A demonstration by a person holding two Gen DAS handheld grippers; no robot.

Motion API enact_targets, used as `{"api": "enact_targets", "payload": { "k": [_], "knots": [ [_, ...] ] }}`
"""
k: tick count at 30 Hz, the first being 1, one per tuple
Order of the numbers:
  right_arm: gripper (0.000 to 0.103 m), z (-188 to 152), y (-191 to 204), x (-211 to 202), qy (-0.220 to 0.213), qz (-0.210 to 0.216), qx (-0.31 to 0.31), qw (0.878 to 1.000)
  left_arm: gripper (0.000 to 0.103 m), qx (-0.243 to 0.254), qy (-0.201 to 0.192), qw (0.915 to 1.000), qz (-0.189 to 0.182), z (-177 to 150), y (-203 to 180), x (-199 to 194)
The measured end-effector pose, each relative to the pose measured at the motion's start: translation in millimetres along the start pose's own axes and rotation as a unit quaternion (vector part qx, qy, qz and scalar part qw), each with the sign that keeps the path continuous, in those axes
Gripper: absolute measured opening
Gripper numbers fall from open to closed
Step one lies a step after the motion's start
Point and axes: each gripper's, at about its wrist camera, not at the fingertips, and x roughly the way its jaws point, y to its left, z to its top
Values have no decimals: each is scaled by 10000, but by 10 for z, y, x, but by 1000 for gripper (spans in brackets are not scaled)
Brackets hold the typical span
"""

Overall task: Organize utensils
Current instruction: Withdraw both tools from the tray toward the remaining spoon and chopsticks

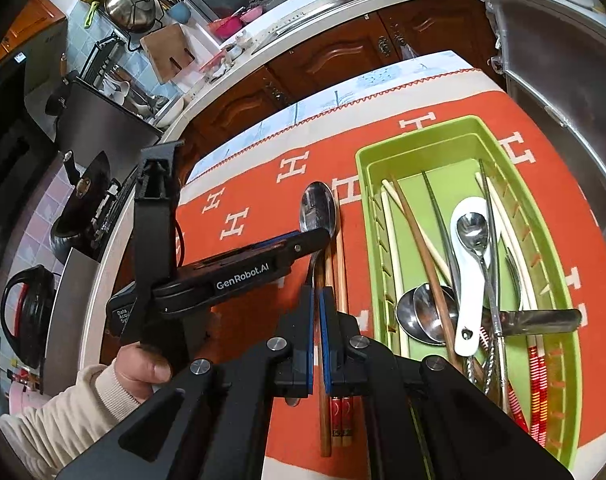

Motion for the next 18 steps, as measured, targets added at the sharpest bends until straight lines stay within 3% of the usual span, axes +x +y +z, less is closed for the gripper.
{"api": "enact_targets", "payload": {
  "k": [2,5,8,18],
  "knots": [
    [3,1,4,64,42,-24,-22,10000,33,23,-72,10000,-22,-2,-9,7],
    [3,-2,11,142,88,-64,-77,9999,11,129,-136,9997,158,-15,-43,39],
    [3,-25,27,218,141,-77,-107,9998,4,68,-207,9997,63,-18,-62,31],
    [3,-7,33,347,230,-82,-143,9996,0,-103,-184,9998,-63,-116,14,-271]
  ]
}}
